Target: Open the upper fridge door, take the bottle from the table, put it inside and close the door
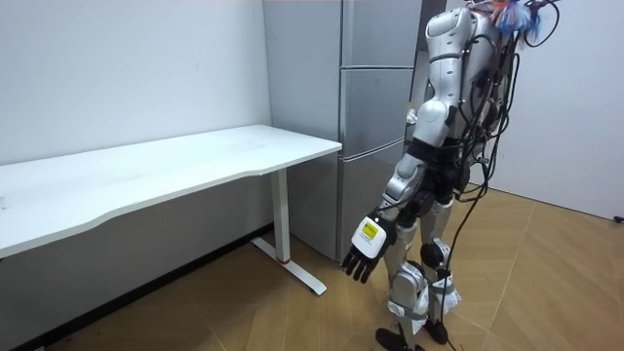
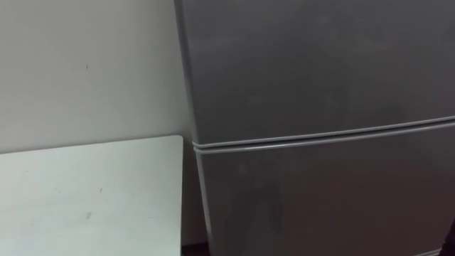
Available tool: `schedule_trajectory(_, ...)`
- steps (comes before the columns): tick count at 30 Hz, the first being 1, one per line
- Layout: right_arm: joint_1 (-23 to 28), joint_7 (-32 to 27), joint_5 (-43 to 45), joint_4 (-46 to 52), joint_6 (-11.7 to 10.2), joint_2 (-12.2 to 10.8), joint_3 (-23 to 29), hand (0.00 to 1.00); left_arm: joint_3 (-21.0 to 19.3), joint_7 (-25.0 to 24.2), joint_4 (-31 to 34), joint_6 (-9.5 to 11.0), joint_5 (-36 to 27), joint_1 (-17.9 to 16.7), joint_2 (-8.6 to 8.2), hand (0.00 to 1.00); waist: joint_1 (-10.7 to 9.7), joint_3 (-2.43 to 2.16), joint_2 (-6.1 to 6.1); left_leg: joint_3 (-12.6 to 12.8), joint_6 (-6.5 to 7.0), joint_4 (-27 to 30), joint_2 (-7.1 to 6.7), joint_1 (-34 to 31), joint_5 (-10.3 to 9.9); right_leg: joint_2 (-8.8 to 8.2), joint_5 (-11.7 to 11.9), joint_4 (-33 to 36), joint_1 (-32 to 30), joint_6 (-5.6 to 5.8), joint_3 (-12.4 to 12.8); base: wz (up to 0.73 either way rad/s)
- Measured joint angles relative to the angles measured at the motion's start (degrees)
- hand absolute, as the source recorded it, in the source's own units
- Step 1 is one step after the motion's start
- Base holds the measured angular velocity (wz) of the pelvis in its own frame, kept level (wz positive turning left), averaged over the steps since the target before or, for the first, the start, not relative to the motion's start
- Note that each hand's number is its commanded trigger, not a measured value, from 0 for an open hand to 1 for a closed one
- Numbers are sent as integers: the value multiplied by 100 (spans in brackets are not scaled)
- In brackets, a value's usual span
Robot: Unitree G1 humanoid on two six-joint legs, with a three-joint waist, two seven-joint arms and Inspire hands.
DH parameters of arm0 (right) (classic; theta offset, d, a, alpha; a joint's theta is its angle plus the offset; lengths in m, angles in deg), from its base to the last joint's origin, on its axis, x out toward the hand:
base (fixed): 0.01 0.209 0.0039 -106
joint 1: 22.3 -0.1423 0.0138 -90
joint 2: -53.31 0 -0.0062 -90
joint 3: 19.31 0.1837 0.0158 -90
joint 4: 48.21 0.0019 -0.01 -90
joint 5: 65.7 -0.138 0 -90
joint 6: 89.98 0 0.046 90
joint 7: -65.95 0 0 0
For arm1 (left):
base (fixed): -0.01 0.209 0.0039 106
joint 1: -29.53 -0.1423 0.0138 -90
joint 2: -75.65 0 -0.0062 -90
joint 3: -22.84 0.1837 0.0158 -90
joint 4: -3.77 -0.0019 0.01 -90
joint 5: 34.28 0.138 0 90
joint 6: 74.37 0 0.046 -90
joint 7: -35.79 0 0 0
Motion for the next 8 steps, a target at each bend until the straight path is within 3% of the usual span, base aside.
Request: schedule_trajectory(8,-10,137,25,-20,0,3,3,0,0,0,1,-1,38,0,-1,0,0,2,-14,-19,0,-2,0,15,0,3,0,3,6,0,11,0)
